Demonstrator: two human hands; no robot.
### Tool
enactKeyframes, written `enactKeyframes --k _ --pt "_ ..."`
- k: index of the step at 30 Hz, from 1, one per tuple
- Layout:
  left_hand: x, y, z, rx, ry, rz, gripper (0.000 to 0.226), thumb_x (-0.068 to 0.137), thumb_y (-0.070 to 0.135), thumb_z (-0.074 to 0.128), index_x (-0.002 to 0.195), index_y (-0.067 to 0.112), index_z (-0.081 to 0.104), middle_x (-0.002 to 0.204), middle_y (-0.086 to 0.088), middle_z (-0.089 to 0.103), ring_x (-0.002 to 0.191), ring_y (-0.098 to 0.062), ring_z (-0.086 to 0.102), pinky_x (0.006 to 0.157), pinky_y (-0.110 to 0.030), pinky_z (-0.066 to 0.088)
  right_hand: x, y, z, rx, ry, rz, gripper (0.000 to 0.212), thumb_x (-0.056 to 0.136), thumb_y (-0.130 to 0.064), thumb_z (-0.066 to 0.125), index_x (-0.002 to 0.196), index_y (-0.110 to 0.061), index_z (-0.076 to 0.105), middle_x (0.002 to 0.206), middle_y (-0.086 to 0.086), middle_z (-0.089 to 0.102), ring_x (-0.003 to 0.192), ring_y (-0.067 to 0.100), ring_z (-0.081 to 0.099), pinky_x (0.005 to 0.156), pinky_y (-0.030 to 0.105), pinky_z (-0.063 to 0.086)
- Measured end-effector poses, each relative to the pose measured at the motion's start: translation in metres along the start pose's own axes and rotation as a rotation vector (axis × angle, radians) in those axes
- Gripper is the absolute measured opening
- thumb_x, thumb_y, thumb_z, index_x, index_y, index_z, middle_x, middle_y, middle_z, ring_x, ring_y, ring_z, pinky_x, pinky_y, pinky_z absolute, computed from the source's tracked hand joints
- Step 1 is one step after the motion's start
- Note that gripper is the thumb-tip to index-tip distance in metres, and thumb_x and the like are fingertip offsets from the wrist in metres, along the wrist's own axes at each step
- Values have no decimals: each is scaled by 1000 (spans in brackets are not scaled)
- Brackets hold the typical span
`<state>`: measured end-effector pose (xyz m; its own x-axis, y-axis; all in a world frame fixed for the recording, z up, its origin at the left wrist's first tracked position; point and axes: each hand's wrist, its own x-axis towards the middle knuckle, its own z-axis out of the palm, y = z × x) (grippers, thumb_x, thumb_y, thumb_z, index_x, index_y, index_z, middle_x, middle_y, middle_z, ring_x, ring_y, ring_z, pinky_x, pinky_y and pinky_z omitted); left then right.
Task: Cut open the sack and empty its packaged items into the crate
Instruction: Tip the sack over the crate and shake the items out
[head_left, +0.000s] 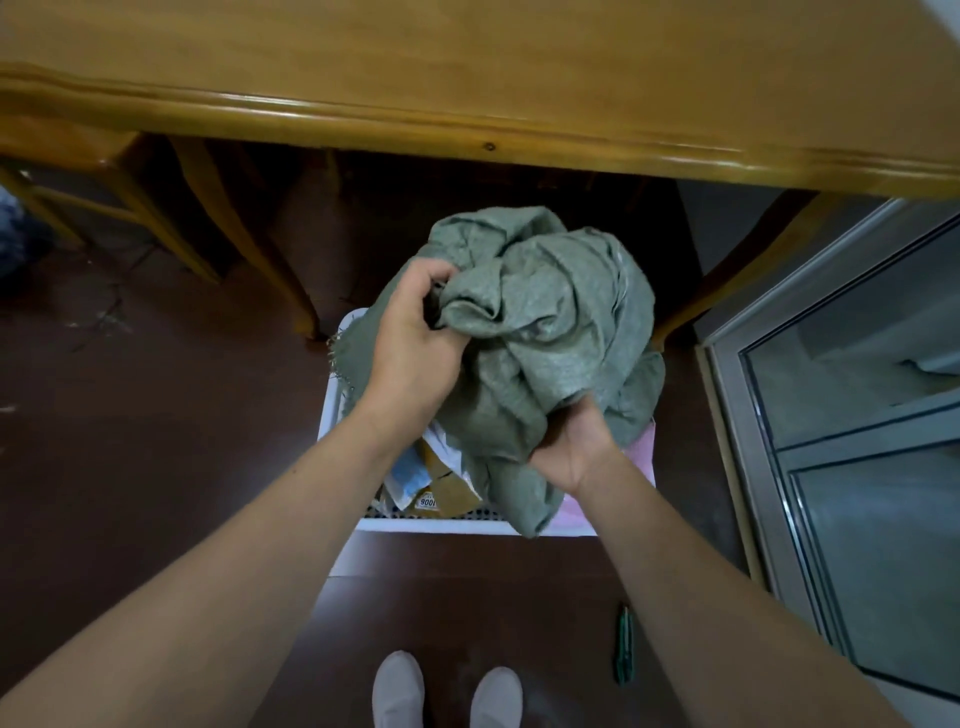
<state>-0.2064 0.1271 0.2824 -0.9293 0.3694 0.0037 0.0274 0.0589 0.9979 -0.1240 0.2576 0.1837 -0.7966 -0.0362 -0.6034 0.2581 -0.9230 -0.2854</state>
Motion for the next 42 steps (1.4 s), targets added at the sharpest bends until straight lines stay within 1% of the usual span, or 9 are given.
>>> enactKeyframes --k 5,10,12,17,24,28,32,37,42 --pt "2 25 0 -3 -35 9 36 82 -5 64 86 28 51 99 -11 60 92 -20 58 84 -47 51 -6 -14 17 33 -80 -76 76 89 -70 30 132 -12 55 131 20 58 118 39 57 102 60 39" --pt "-1 47 1 -33 -42 20 36 82 -5 65 86 28 51 100 -11 60 93 -22 58 86 -50 51 -22 -21 35 64 -95 -109 76 90 -68 30 121 -8 65 122 21 64 107 39 64 89 57 51" --pt "1 55 2 -46 -40 20 34 82 -4 65 88 27 51 104 -14 61 98 -27 59 88 -49 52 -28 -27 43 43 -87 -108 77 88 -71 31 129 -11 58 124 20 63 109 39 63 89 57 51" --pt "2 71 -2 -168 -4 -39 31 84 -3 64 86 25 51 92 1 61 85 -14 61 78 -35 55 -49 -37 65 -62 -87 -105 97 71 -86 32 140 -20 44 140 15 50 121 35 56 96 58 43" --pt "1 107 -4 -199 70 -50 36 83 -10 60 84 24 48 89 1 57 79 -10 57 63 -19 53 -77 -53 94 -153 -77 -83 101 67 -89 30 144 -23 37 145 15 45 129 37 46 99 60 41" --pt "-1 120 -4 -232 123 -89 39 81 -13 58 83 24 47 88 1 58 79 -12 57 68 -24 52 -93 -59 104 -186 -49 -75 100 67 -89 30 142 -25 39 143 14 47 128 38 46 106 60 35" --pt "-7 128 -4 -263 136 -121 38 81 -13 57 83 24 47 88 1 58 79 -12 58 67 -25 52 -107 -58 109 -207 -22 -100 90 72 -87 25 129 -21 50 123 15 58 115 37 54 98 57 42" --pt "-14 139 2 -304 142 -145 38 81 -14 57 84 22 47 90 -1 58 81 -15 58 68 -28 52 -124 -63 114 -206 -28 -87 93 71 -86 29 137 -21 44 127 16 56 116 38 54 94 60 45" --pt "-16 161 7 -375 128 -180 36 81 -15 55 82 20 46 87 -3 59 77 -19 59 63 -30 51 -151 -76 126 -257 -54 -126 83 74 -84 28 119 -19 53 121 16 60 109 37 58 89 61 48"
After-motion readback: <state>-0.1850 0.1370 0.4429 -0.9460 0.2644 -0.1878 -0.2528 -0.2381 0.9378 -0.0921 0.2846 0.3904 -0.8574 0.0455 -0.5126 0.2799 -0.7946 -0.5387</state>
